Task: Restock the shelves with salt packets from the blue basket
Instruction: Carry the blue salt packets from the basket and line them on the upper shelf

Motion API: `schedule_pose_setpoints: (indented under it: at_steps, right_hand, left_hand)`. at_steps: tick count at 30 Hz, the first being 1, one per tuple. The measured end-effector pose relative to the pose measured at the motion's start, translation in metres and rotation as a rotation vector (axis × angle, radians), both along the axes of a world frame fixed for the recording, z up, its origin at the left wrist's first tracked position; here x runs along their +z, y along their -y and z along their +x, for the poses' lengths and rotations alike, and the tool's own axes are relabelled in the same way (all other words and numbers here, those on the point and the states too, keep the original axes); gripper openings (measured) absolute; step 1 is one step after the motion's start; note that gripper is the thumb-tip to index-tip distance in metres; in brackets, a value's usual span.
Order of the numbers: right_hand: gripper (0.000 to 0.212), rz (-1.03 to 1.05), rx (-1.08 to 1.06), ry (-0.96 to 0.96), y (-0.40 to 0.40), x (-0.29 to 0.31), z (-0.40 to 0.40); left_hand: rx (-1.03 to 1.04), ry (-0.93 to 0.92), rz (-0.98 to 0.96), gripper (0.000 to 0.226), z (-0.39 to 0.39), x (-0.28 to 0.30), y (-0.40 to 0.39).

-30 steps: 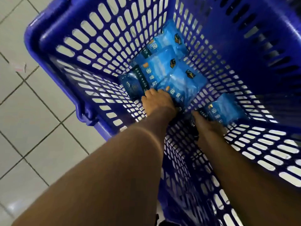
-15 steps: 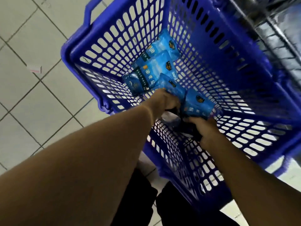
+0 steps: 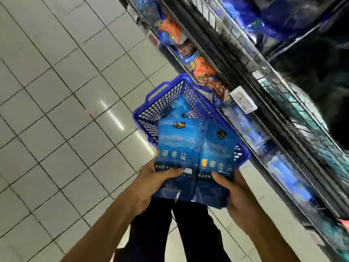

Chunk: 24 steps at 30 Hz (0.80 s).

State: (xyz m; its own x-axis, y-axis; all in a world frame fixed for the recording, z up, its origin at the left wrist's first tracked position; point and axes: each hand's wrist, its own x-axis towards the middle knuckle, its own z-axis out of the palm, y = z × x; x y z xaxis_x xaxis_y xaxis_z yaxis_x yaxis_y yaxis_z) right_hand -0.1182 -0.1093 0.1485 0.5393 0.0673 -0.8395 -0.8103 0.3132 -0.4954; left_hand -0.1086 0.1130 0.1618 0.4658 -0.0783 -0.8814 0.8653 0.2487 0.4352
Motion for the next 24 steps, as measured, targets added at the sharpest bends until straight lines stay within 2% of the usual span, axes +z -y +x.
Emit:
schedule_pose_setpoints:
  at_steps: [3,7,9,13,14,16,19,24]
  right_hand:
    - [0.07,0.052,0.067,0.057,0.004,0.074,-0.003]
    - [0.06,0.075,0.099,0.145,0.004,0.17,-0.011]
    - [0.062,0.059,0.074,0.17,0.009,0.211,-0.02]
    - [0.043,0.064,-0.015,0.229,0.025,0.28,-0.034]
    - [0.044,0.063,-0.022,0.253,0.029,0.297,-0.037]
    - [0.053,0.051,-0.039,0.289,0.04,0.326,-0.045]
    - [0.051,0.004,-0.099,0.294,0.057,0.36,-0.058]
    - [0.06,-0.211,-0.315,0.358,0.076,0.405,-0.095]
  left_hand:
    - [0.052,0.014,-0.054,0.054,-0.018,0.075,-0.012]
    - [0.074,0.054,-0.054,0.065,-0.034,0.173,-0.022]
    - [0.068,0.09,-0.024,0.067,-0.038,0.219,-0.022]
    - [0.076,0.224,0.043,0.052,-0.034,0.296,-0.011]
    - [0.09,0.247,0.046,0.049,-0.033,0.312,-0.007]
    - [0.085,0.292,0.035,0.049,-0.031,0.34,0.003]
    - [-0.011,0.365,0.009,0.051,-0.027,0.366,0.019]
    - [-0.234,0.508,-0.012,0.05,-0.021,0.384,0.055]
